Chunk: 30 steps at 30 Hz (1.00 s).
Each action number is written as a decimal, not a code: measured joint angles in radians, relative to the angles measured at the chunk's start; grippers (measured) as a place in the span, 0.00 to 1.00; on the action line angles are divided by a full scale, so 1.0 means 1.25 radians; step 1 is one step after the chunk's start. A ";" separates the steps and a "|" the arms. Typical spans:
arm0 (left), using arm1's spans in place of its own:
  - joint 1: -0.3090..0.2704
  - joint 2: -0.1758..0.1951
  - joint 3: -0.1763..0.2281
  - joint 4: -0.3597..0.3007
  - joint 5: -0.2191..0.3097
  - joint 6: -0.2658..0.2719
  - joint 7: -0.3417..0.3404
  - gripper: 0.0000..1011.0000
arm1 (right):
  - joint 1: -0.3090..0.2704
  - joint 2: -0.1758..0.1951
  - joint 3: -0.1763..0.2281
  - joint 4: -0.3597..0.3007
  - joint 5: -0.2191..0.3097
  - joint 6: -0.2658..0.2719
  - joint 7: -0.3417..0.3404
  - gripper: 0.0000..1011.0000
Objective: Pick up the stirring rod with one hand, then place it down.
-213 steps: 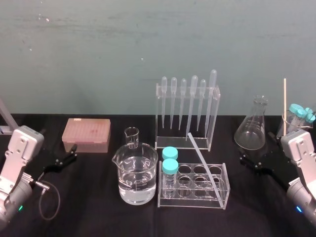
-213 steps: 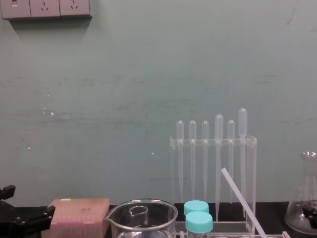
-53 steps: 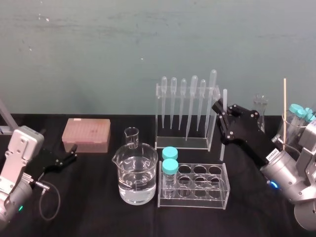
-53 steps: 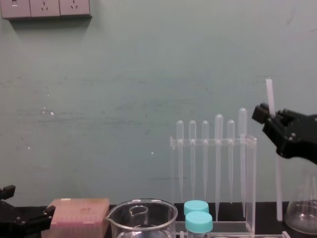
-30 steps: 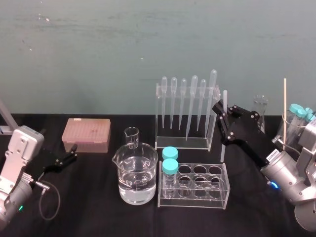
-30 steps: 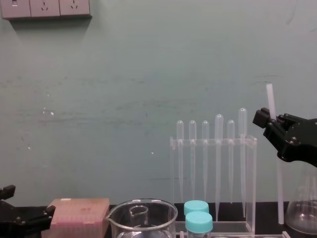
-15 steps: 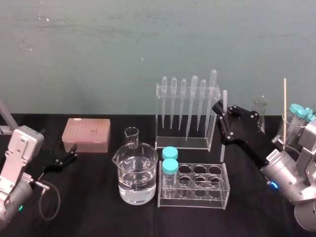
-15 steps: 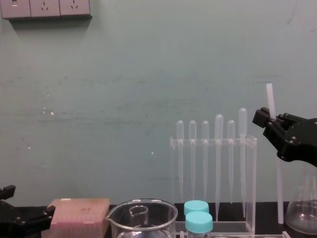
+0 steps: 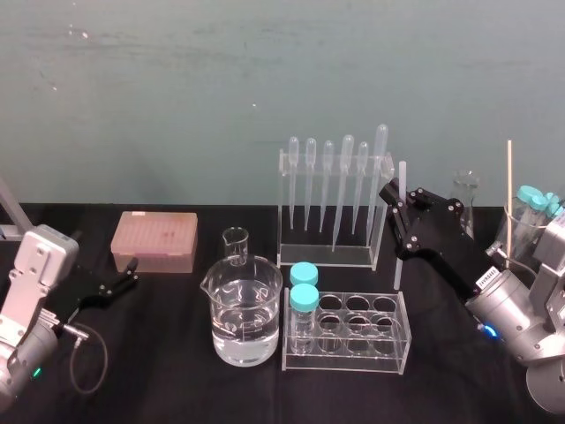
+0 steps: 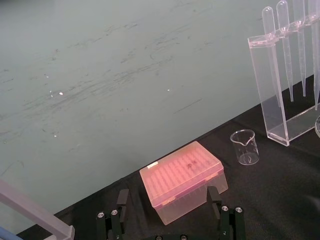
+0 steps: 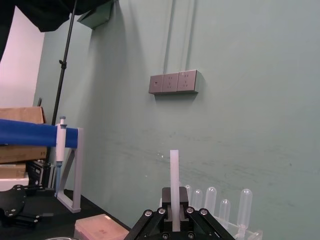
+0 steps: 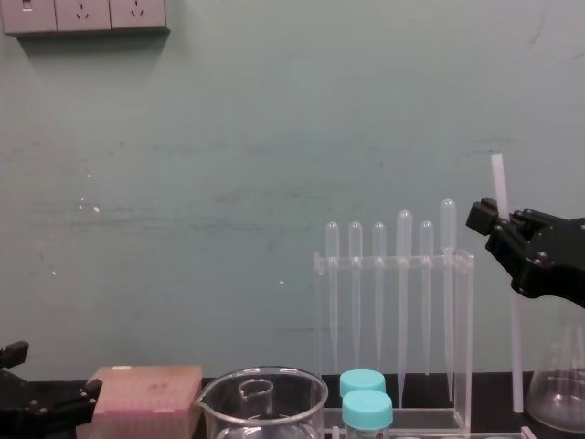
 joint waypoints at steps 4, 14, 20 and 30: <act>0.000 0.000 0.000 0.000 0.000 0.000 0.000 0.99 | 0.000 0.000 0.000 0.000 0.000 0.000 0.000 0.07; 0.000 0.000 0.000 0.000 0.000 0.000 0.000 0.99 | 0.000 0.000 0.000 0.000 0.000 0.000 0.000 0.07; 0.000 0.000 0.000 0.000 0.000 0.000 0.000 0.99 | 0.000 0.000 0.000 0.000 0.000 0.000 0.000 0.07; 0.000 0.000 0.000 0.000 0.000 0.000 0.000 0.99 | 0.000 0.000 0.000 0.000 0.000 0.000 0.000 0.07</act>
